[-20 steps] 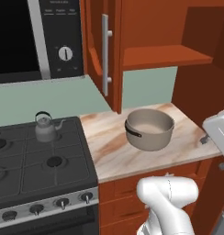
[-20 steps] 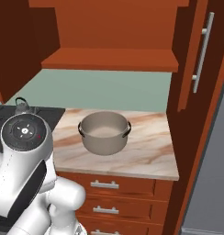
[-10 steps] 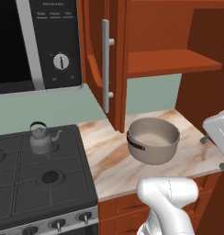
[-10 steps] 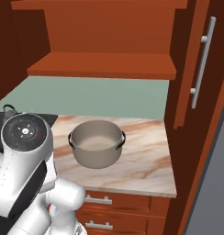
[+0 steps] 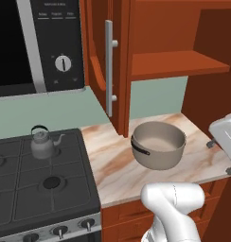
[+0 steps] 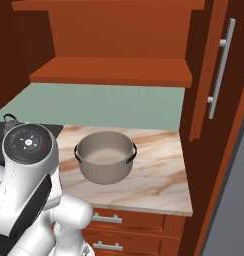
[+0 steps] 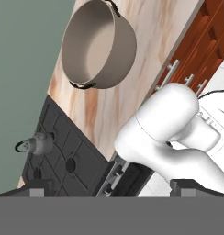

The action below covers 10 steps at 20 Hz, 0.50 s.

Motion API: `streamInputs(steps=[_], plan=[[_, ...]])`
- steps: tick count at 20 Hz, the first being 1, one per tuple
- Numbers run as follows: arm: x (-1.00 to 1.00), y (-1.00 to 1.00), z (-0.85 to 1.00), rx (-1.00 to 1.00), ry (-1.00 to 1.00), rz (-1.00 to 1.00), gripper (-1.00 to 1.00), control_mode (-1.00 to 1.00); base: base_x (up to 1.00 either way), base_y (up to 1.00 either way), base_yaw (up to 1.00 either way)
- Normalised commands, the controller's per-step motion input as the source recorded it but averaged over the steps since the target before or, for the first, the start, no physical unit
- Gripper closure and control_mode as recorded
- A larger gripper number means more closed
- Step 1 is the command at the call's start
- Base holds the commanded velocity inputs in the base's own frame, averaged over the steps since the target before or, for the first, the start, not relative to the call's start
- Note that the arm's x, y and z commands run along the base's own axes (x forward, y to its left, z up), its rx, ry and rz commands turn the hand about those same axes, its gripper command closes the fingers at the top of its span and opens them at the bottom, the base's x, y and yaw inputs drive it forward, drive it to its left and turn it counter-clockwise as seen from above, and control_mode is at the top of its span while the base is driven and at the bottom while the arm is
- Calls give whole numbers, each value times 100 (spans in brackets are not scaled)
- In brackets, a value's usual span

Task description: Pick the kettle from the cabinet and place it on a stove burner. Then pick the pot from the counter and place it on another stove burner. Finally, turn both burners on.

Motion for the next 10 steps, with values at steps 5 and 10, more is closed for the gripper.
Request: streamInputs(steps=[5,10], plan=[[20,-7,-3,0,0,0,-100,-100,0,0,0],[30,-12,-5,0,0,0,-100,-100,0,0,0]])
